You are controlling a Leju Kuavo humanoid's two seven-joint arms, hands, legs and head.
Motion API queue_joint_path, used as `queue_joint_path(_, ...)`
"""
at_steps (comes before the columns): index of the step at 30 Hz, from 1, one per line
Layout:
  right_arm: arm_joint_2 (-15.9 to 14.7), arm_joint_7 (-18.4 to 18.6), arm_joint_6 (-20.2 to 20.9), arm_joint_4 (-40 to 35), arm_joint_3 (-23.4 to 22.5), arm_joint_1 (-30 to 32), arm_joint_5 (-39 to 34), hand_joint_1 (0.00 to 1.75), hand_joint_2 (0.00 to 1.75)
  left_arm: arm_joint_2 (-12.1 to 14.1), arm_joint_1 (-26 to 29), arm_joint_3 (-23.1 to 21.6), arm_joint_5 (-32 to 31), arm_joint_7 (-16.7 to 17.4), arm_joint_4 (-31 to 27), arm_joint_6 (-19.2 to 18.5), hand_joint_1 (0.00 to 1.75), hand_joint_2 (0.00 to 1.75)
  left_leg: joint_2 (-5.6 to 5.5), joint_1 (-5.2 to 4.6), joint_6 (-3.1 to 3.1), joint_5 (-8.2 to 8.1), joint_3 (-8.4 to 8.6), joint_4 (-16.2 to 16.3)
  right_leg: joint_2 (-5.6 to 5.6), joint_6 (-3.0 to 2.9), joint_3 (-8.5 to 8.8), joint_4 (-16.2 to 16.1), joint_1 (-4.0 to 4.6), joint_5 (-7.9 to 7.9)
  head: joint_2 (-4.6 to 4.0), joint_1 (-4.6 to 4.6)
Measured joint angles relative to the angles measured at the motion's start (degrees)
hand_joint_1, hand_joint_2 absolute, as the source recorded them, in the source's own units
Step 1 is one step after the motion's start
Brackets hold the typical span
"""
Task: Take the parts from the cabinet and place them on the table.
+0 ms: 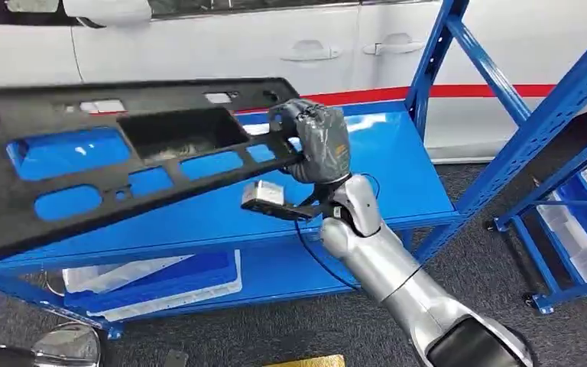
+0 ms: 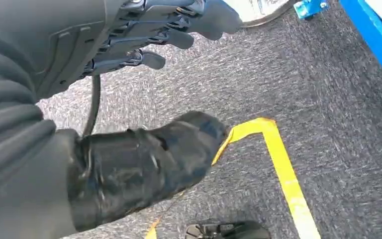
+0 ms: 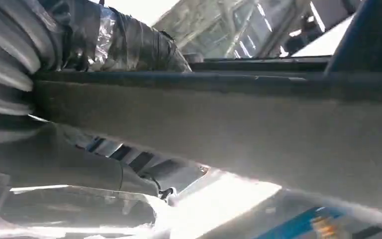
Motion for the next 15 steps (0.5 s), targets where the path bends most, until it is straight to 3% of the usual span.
queue_joint_path(1,-0.63,0.75,0.46,-1.53,0.09,0.31,-2.01,1.75,1.75,0.04,0.13,0.0,0.29,0.0,0.0,-0.13,0.0,1.75,-0.01,-0.01,0.02,0.0,0.0,0.06,0.0,0.13,-1.49,3.23,0.0,-0.91,0.0,0.07)
queue_joint_path(2,-1.29,1.07,1.31,-3.17,0.24,0.64,-4.52,1.75,1.75,0.09,0.33,0.0,0.35,0.04,0.0,-0.31,0.0,1.75,-0.02,-0.01,0.01,0.06,0.01,0.19,-0.01,0.23,-1.86,4.06,-0.03,-0.58,0.0,0.07)
queue_joint_path(3,-1.8,1.27,2.24,-4.58,0.42,0.92,-7.0,1.75,1.75,0.15,0.46,0.0,0.48,0.2,0.0,-0.61,0.0,1.75,-0.03,0.0,-0.02,-0.01,0.0,0.39,-0.03,0.28,-1.05,2.33,-0.09,0.96,0.0,0.09)
queue_joint_path(5,-2.82,1.23,4.29,-7.96,0.79,1.4,-12.33,1.75,1.75,0.26,0.54,0.0,0.85,0.81,0.0,-1.42,0.0,1.75,-0.06,0.01,-0.33,-0.4,-0.04,1.01,-0.12,0.23,3.9,-7.42,-0.25,6.15,0.0,0.07)
queue_joint_path(6,-3.19,1.1,4.72,-9.39,1.05,1.46,-13.52,1.75,1.75,0.33,0.52,0.0,0.85,1.03,0.0,-1.64,0.0,1.75,-0.07,-0.01,-0.66,-0.73,-0.32,1.59,-0.13,0.09,5.59,-11.48,-0.32,6.67,0.0,0.13)
queue_joint_path(7,-3.5,0.9,5.14,-10.86,1.42,1.48,-14.2,1.75,1.75,0.46,0.36,0.0,0.88,1.11,0.0,-1.84,0.0,1.75,-0.11,-0.59,-0.94,-0.85,-1.03,2.52,-0.09,-0.11,6.09,-12.03,-0.13,6.47,0.0,0.09)
queue_joint_path(10,-5.01,0.6,7.0,-15.31,2.43,2.65,-16.54,1.75,1.75,0.85,0.51,-0.02,0.9,1.25,0.02,-2.82,0.0,1.75,-0.14,-0.37,-1.5,-0.33,-1.24,2.35,0.14,-0.9,5.51,-11.59,0.16,6.92,0.0,0.07)
queue_joint_path(11,-5.45,0.6,7.9,-16.3,2.78,2.87,-17.48,1.75,1.75,0.96,0.59,-0.02,0.9,1.55,0.04,-3.19,0.0,1.75,-0.18,-0.41,-1.62,-0.43,-1.43,2.41,0.06,-1.39,5.38,-11.85,-0.22,7.24,0.0,0.04)
queue_joint_path(12,-5.7,0.6,8.61,-17.34,3.1,2.97,-18.08,1.75,1.75,1.2,0.6,-0.02,0.9,1.79,0.07,-3.48,0.0,1.75,-0.12,-0.27,-1.97,-1.66,-1.79,3.22,-0.1,-1.76,5.26,-11.94,-0.37,7.48,0.0,0.05)
queue_joint_path(13,-5.99,0.62,9.12,-18.46,3.35,3.18,-18.48,1.75,1.75,1.22,0.58,-0.02,0.88,1.97,0.07,-3.7,0.0,1.75,-0.08,-0.26,-2.4,-4.06,-2.7,5.67,-0.17,-2.12,4.94,-11.94,-0.46,7.72,0.0,-0.37)
queue_joint_path(15,-6.67,0.9,10.47,-20.47,3.81,3.39,-18.96,1.75,1.75,1.27,0.52,-0.04,0.79,2.3,0.07,-4.26,0.0,1.75,-0.06,0.05,-2.94,-9.04,-5.44,13.77,-0.29,-2.45,4.25,-11.93,-0.4,8.2,0.0,-0.42)
